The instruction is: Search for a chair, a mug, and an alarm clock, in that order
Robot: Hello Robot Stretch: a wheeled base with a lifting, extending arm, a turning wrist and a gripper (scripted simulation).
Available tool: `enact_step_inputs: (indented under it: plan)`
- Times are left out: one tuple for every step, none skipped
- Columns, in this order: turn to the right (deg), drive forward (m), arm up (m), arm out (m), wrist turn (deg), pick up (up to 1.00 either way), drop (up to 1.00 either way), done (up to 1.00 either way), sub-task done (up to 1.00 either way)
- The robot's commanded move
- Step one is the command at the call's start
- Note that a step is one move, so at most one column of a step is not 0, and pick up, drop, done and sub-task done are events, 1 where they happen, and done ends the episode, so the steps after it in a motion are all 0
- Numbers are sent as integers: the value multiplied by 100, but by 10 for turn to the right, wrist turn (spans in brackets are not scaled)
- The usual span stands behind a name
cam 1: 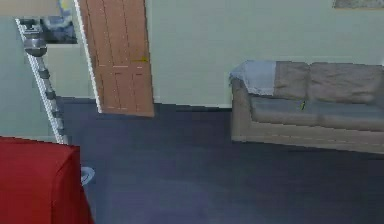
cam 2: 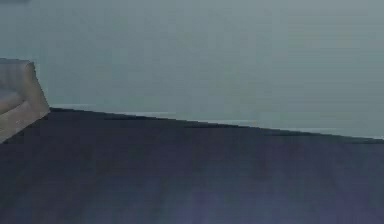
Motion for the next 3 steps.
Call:
enact_step_inputs:
  plan:
    - [0,100,0,0,0,0,0,0,0]
    - [150,0,0,0,0,0,0,0,0]
    - [0,5,0,0,0,0,0,0,0]
